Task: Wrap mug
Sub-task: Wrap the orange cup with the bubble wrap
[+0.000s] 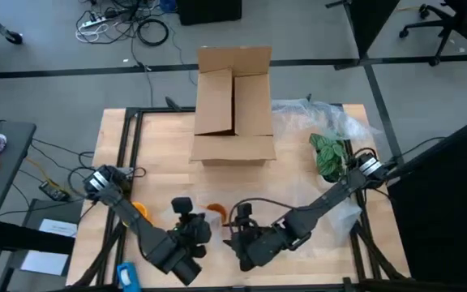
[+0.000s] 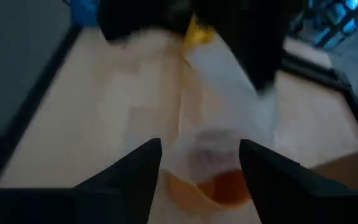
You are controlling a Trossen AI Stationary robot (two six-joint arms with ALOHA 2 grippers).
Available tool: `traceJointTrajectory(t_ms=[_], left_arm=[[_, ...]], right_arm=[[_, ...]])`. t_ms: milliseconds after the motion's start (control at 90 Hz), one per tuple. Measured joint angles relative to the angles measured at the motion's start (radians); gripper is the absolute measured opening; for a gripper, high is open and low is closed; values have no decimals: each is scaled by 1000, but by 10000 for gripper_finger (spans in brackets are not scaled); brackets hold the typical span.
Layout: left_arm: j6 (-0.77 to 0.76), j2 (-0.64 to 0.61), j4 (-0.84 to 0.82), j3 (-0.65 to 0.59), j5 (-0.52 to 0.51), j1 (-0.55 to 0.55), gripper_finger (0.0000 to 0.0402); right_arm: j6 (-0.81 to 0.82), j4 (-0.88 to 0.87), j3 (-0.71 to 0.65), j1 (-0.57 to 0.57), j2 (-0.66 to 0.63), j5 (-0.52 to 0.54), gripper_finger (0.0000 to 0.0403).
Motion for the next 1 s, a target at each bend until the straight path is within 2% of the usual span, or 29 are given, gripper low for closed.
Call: traceJointTrajectory(t_ms=[111,289,356,544,667,733,878,1000], left_arm=[[98,0,-9,34,12,28,0],[217,-1,-6,122,-47,46,9],[260,-1,-7,157,-51,53,22],[340,-1,-16,255,-47,62,82],[319,-1,-98,342,31,60,120],[305,-10,-90,381,98,48,132],[193,-15,-93,444,281,-26,137],[80,-15,-89,428,318,-125,137]], right_arm=[[1,16,-15,-23,5,-48,189],[9,146,-87,-76,6,-62,173],[24,202,-118,-99,3,-64,169],[107,203,-160,-158,5,-65,167],[143,184,-188,-177,6,-83,166],[150,186,-194,-179,6,-91,166],[184,127,-196,-179,6,-97,166],[185,117,-196,-177,6,-96,165]])
